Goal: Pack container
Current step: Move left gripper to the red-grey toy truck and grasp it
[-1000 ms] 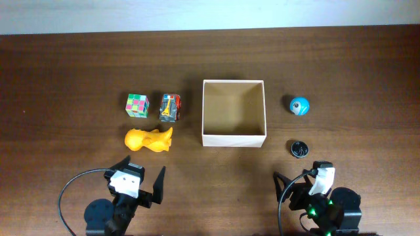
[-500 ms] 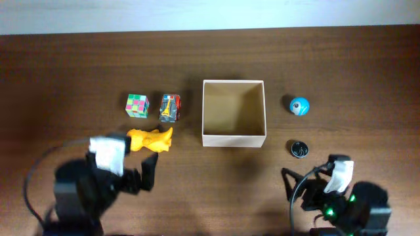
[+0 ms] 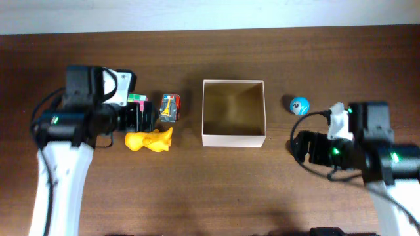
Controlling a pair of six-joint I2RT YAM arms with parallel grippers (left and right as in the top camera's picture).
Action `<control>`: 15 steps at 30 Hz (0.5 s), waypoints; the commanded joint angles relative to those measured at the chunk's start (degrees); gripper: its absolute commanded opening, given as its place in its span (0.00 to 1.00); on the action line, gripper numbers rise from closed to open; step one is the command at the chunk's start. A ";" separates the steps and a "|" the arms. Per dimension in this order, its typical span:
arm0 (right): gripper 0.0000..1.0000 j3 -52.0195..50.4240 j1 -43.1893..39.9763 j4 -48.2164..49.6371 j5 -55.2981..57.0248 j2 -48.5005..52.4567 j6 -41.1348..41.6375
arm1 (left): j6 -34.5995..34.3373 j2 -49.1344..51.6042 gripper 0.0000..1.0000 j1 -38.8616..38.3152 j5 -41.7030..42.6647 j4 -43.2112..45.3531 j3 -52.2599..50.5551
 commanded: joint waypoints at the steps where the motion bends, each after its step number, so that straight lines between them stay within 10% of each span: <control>1: 0.99 0.85 -0.44 -1.25 1.09 6.40 -1.11 | -0.33 5.99 0.99 -0.04 -0.83 0.33 0.92; 15: 0.99 0.81 -0.44 -0.22 0.46 18.05 0.81 | -0.44 17.38 0.99 -7.91 -4.83 16.31 1.03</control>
